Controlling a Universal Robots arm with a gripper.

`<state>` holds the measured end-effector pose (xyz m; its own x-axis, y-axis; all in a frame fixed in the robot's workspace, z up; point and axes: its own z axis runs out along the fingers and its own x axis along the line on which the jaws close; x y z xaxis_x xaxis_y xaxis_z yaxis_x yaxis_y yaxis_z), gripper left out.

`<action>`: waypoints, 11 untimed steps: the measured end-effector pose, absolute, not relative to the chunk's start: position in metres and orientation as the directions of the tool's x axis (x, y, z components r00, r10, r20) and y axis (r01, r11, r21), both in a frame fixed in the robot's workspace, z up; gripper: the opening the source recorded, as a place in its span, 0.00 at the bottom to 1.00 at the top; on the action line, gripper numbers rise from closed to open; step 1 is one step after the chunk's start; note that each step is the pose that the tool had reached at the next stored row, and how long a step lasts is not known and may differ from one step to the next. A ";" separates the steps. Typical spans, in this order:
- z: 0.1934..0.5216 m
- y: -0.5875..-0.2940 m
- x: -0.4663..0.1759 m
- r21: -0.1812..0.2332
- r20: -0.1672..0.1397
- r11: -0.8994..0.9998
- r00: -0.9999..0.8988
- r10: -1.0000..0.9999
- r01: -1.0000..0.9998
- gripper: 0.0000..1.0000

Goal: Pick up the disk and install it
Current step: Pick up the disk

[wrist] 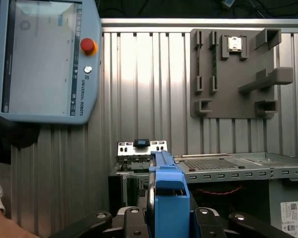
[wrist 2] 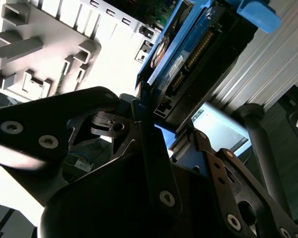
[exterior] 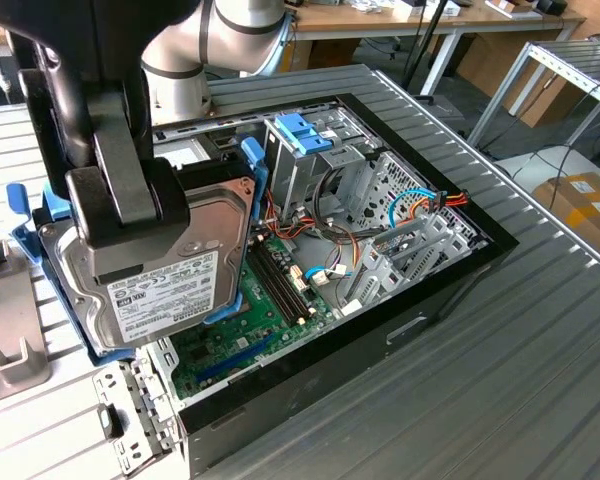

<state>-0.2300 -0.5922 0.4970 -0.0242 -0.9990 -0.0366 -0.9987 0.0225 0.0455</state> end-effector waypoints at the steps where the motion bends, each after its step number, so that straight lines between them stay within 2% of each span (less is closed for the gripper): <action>1: 0.497 -0.593 -0.230 0.045 -0.037 0.022 -0.024 -0.999 -0.999 0.37; 11: 0.497 -0.597 -0.225 0.045 -0.037 0.022 -0.024 -0.999 -0.999 0.37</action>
<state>-0.2251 -0.5966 0.4968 -0.0241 -0.9990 -0.0366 -0.9987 0.0224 0.0454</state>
